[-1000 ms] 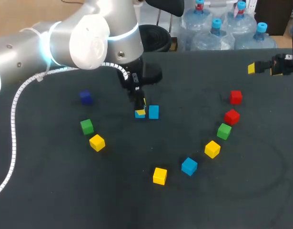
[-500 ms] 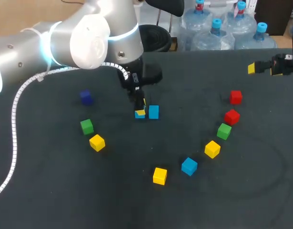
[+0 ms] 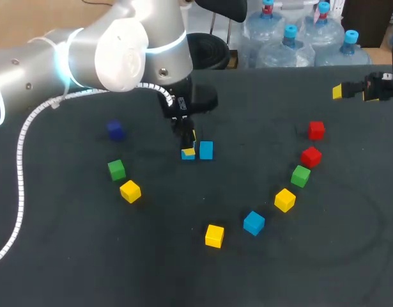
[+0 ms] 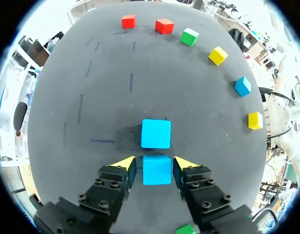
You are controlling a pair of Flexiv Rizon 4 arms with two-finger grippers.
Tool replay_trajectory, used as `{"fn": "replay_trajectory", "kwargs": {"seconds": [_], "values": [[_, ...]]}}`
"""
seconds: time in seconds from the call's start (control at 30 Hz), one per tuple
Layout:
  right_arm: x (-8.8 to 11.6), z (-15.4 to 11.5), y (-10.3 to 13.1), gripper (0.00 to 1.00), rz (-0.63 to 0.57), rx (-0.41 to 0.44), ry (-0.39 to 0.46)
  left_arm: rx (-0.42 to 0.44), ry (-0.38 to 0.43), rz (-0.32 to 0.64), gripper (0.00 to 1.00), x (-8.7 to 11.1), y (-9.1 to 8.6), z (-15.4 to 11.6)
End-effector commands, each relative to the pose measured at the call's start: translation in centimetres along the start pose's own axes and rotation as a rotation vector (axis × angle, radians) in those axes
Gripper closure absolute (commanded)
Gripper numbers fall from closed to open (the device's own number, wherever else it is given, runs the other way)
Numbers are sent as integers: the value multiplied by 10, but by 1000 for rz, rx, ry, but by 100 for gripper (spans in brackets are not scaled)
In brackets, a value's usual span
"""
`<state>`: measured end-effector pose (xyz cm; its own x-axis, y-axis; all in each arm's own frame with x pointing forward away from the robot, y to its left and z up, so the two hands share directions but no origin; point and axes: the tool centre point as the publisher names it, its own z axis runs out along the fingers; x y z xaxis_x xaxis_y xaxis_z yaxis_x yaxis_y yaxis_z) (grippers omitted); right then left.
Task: Place the blue cubes, place green cubes on the blue cubes, place the yellow cubes on the green cubes, then place the red cubes on the yellow cubes, and place purple cube on the red cubes.
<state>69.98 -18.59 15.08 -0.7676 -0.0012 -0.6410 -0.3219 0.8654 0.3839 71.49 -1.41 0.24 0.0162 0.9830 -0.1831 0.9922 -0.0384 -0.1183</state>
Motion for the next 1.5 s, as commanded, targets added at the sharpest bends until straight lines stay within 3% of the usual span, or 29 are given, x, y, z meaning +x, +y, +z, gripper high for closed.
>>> {"fn": "replay_trajectory", "kwargs": {"seconds": [0.03, 0.1, 0.13, 0.2, 0.43, 0.63, 1.5], "values": [[0, 0, 1, 0, 0, 3, -1, 6, 4, 2, 51, -1, 4, -2], [0, 0, 1, 0, 0, 3, -1, 4, 4, 3, 50, -1, 4, -3], [0, 0, 1, 0, 0, 3, -1, 3, 3, 4, 38, -2, 4, -4], [0, 0, 1, 0, 0, 3, -1, 5, 4, 3, 0, -2, 3, -4], [0, 0, 1, 0, 0, 3, -1, 4, -9, -4, 0, -1, 0, -12], [0, 0, 1, 0, 0, 3, -1, -19, -88, -11, 0, 4, -4, -30], [0, 0, 1, 0, 0, 3, -1, -16, -83, -7, 0, 3, -5, -31]]}}
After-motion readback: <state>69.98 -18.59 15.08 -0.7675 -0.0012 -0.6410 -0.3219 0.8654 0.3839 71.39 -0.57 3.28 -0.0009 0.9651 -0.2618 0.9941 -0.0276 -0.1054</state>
